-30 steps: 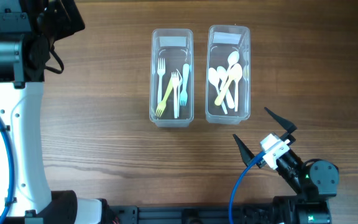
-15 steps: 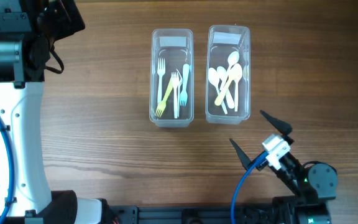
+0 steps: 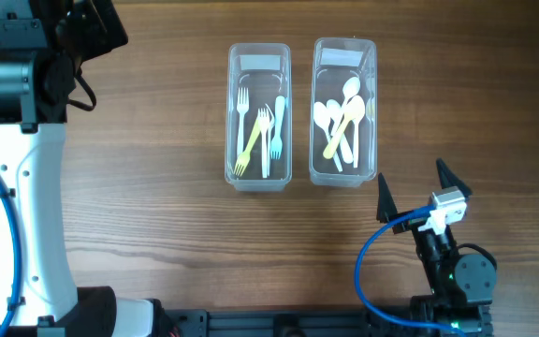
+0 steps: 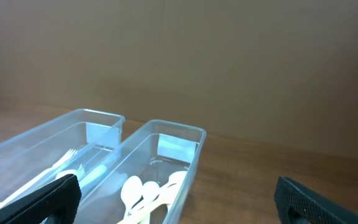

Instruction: Pack container

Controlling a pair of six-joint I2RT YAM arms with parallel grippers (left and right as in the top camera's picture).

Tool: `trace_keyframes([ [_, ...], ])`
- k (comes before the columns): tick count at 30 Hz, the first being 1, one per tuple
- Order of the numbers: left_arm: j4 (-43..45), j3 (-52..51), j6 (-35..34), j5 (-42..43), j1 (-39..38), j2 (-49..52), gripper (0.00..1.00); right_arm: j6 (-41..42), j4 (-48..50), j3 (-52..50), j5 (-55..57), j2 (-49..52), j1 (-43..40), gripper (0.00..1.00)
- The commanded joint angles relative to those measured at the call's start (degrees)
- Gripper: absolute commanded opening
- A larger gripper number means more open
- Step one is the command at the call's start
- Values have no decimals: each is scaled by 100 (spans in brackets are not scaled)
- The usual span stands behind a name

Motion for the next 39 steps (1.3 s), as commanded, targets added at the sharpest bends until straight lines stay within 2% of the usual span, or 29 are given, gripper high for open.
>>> trace_keyframes([
  [1,-2,35,87,-70,26,-31,100,-48,70,-186,243,-243,24,100],
  [9,-2,35,87,-70,26,-31,100,-358,-133,-184,435,-361,11,100],
  [13,-2,35,87,-70,26,-31,100,-339,-621,-181,442,-361,11,100],
  [34,-2,33,90,-76,28,-31,100,-341,-595,-181,435,-258,11,100],
  [39,-22,15,70,-24,-11,-420,100,-341,-595,-181,435,-258,11,100],
])
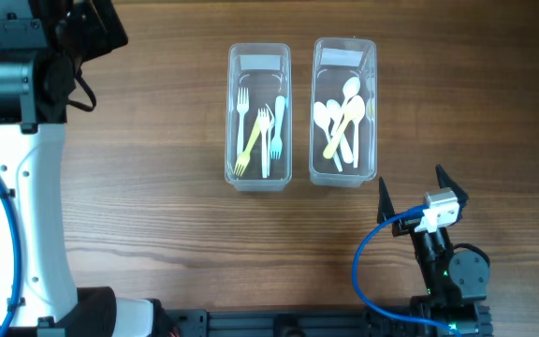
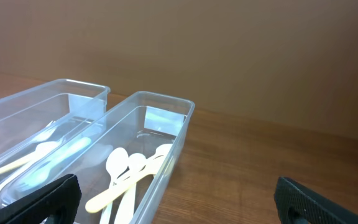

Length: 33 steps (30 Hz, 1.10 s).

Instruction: Pack container

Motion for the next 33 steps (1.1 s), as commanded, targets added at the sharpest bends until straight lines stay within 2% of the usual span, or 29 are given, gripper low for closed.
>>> trace_keyframes([
  [1,120,-133,68,286,-11,-743,100,-35,17,-4,144,13,11,100],
  [5,1440,-1137,70,446,24,-1504,100,-35,17,-4,142,13,11,100],
  [9,3412,-3265,68,721,160,-2553,100,-33,17,-4,142,13,11,100],
  [12,5147,-5543,68,1228,291,-3668,100,-37,17,-4,142,13,11,100],
  [14,5818,-6754,66,1425,284,-4406,100,-35,17,-4,142,13,11,100],
  [16,6120,-7753,63,1729,284,-5182,100,-35,17,-4,142,13,11,100],
  [20,6109,-9130,66,2068,284,-6697,100,-35,17,-4,142,13,11,100],
  [24,5991,-10002,66,2081,282,-7976,100,-35,17,-4,142,13,11,100],
  [33,5890,-10859,66,2079,260,-9058,100,-35,17,-4,142,13,11,100],
])
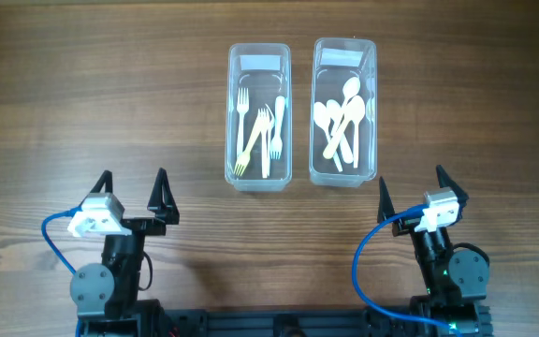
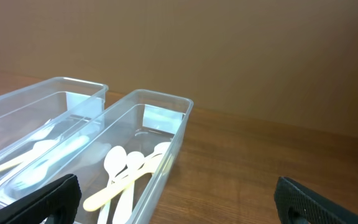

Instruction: Pack container

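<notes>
Two clear plastic containers stand side by side at the back of the table. The left container (image 1: pixel 259 168) holds several forks (image 1: pixel 262 126), white, yellow and pale blue. The right container (image 1: pixel 343 173) (image 2: pixel 178 134) holds several spoons (image 1: pixel 342 117) (image 2: pixel 126 177), white and cream. My left gripper (image 1: pixel 134 184) rests open at the front left, nothing between its fingers. My right gripper (image 1: pixel 410 185) (image 2: pixel 178 199) rests open at the front right, just in front of the spoon container, also with nothing in it.
Bare wooden tabletop (image 1: pixel 110 103) lies to the left and in front of the containers. Blue cables loop from each arm's base near the front edge. A plain brown wall (image 2: pixel 229 50) shows behind the table in the right wrist view.
The left arm, which stood raised along the left side of the table, now rests folded at the front left with its gripper open. The right arm and the containers have not moved.
The left arm stood raised at the far left at both earlier moments while the right gripper sat open at the front right, shifting slightly between them. Now both arms rest low at the front, open, and the cutlery lies unchanged in both containers.
</notes>
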Controlling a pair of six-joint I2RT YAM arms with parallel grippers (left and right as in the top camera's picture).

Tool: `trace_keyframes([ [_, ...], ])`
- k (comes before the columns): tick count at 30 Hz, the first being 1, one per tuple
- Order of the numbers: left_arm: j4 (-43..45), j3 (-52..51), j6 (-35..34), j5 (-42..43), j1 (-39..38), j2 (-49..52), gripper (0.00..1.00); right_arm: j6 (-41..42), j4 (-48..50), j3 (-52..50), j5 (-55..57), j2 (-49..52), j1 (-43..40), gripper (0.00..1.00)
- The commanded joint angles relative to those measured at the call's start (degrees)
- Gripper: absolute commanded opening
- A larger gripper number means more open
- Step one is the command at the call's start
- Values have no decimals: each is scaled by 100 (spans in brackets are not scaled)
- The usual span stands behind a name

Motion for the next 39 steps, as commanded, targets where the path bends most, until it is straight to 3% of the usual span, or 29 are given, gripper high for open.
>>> trace_keyframes([
  [1,-72,-345,63,114,-26,-308,100,-15,31,-4,101,-14,11,100],
  [11,-59,-931,90,-404,-713,-308,100,-15,31,-4,101,-14,11,100],
  [39,-59,-931,85,-446,-721,-291,100,-15,31,-4,101,-14,11,100],
])
